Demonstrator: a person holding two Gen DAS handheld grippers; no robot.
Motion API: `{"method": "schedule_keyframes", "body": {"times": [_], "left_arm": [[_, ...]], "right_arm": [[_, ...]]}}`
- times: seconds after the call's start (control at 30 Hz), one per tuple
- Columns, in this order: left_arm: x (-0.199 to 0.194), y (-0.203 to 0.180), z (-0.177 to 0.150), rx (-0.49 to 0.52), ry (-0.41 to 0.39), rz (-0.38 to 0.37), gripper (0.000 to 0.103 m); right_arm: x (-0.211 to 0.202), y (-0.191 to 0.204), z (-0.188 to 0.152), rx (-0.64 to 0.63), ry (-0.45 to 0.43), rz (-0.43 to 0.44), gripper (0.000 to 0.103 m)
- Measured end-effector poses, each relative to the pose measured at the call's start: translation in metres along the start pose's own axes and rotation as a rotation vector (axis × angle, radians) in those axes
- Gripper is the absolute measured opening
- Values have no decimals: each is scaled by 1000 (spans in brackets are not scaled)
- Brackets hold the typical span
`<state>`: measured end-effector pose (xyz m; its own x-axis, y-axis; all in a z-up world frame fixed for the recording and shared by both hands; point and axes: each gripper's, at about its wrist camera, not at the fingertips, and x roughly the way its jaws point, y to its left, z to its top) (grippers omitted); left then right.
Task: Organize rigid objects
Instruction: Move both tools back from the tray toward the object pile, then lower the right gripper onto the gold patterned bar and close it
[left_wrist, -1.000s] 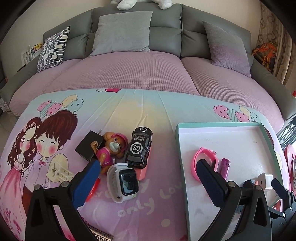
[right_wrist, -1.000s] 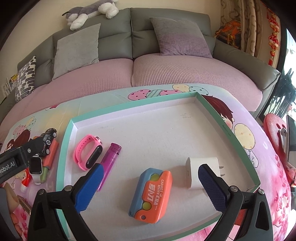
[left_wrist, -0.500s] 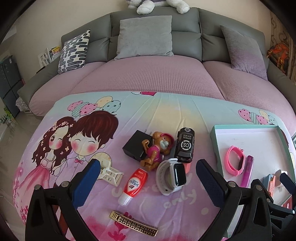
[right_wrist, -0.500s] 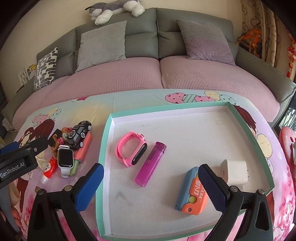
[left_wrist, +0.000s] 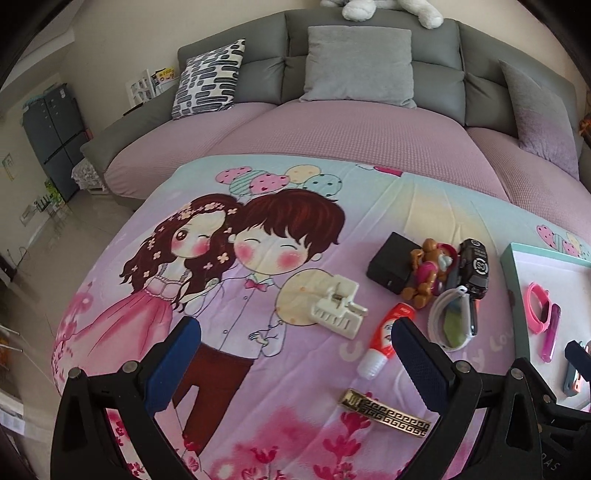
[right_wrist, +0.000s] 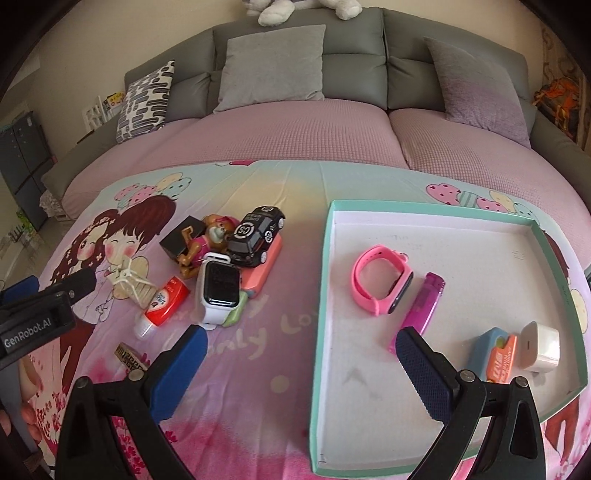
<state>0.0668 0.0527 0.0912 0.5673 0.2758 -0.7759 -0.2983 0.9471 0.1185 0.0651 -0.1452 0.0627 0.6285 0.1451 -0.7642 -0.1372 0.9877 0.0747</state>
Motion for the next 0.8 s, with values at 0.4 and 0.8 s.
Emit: {"method": "schedule_keyframes", "body": {"times": [0.4, 0.8], "left_arm": [[22, 48, -14, -121, 69, 1, 103], [39, 57, -19, -158, 116, -3, 103]], "right_arm": [[17, 56, -11, -103, 58, 90, 103], [29, 80, -21, -156, 98, 137, 103]]}}
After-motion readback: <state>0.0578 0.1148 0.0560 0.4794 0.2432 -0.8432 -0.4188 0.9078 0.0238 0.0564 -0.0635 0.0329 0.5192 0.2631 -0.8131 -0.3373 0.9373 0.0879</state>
